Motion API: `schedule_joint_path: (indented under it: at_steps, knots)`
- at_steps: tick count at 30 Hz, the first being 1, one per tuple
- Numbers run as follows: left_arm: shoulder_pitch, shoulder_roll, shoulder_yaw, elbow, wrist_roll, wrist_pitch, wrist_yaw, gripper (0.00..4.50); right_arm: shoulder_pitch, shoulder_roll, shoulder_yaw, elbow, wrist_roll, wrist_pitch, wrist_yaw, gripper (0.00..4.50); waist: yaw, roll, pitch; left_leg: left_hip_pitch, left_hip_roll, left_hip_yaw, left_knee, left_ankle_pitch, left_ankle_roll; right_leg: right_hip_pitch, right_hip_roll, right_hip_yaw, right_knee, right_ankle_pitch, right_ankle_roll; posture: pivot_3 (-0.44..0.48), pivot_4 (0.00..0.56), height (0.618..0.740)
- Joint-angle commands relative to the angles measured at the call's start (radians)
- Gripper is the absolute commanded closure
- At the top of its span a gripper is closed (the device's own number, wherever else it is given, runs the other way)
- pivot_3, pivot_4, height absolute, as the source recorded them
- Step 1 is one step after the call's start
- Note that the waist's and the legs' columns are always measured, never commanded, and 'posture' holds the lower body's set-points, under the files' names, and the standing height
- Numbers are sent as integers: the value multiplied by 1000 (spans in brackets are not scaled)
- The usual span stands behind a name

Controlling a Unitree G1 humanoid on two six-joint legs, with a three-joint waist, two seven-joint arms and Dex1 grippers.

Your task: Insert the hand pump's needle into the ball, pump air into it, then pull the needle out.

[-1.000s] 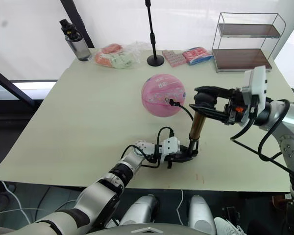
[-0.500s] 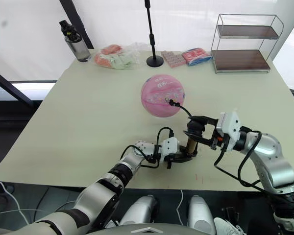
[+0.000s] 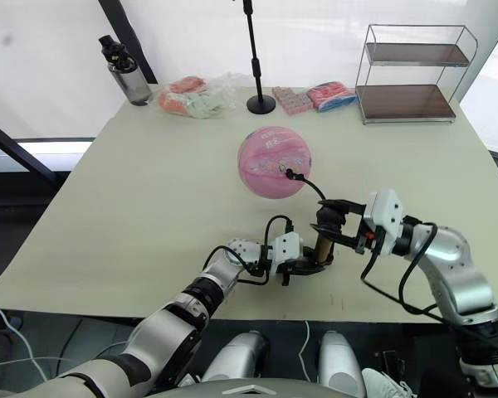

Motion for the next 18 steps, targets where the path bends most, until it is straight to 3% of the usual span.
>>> schedule_joint_path:
  at_steps: [1,8,18]
  knots:
    - [49,15,-61,55,66,32,-32,3431,-127,-56,-132,-80,148,113,-19,2677,0,2,2,0,0,0,0,0,0,0,0,0,0,0,0,0,150,740]
    - [49,14,-62,55,64,31,-29,3431,-314,-170,-259,-95,334,307,-40,2677,1,2,4,-1,0,0,0,0,0,0,-2,-1,-1,0,0,0,150,740]
    - [43,14,-59,58,65,32,-24,3431,-437,-207,-328,-81,422,407,-59,2677,2,4,8,-5,0,0,0,0,0,-4,-3,-1,-1,0,0,0,150,740]
